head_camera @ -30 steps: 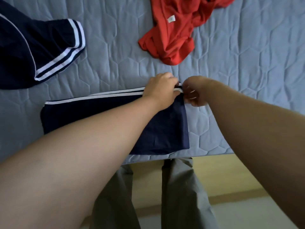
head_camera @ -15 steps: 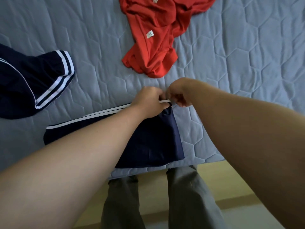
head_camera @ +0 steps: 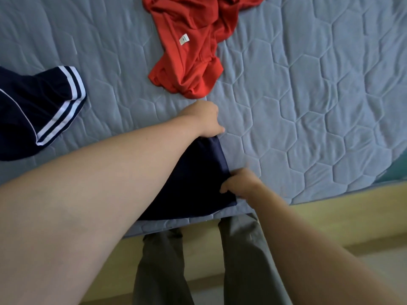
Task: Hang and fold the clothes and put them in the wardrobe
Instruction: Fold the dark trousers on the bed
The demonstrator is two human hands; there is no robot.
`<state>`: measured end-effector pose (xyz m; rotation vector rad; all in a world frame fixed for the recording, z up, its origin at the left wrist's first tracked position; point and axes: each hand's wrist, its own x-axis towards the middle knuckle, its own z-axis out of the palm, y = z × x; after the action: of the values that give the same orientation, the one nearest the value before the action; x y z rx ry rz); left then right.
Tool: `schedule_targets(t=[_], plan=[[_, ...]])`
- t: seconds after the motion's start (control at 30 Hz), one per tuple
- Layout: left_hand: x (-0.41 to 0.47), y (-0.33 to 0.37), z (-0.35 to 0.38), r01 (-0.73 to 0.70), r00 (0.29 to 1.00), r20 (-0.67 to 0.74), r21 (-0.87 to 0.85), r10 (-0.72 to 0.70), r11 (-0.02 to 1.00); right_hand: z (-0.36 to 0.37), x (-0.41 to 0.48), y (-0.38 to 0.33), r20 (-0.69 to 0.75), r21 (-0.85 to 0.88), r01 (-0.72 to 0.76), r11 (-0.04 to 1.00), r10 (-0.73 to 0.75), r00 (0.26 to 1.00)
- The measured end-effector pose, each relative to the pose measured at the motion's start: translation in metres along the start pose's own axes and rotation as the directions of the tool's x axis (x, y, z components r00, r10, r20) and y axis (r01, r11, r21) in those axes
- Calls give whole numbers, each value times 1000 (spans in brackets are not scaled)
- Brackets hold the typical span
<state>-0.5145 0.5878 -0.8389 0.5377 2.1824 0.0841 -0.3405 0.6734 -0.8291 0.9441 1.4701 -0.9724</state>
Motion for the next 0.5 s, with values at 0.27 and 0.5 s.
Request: schedule_targets(t=[0.27, 0.5], plan=[[14, 29, -13, -34, 972, 231, 306, -40, 951, 27, 12, 33, -165, -118, 106, 987, -125, 978], [23, 30, -34, -105, 948, 319, 273, 13, 956, 26, 19, 42, -129, -130, 155, 979, -172, 977]])
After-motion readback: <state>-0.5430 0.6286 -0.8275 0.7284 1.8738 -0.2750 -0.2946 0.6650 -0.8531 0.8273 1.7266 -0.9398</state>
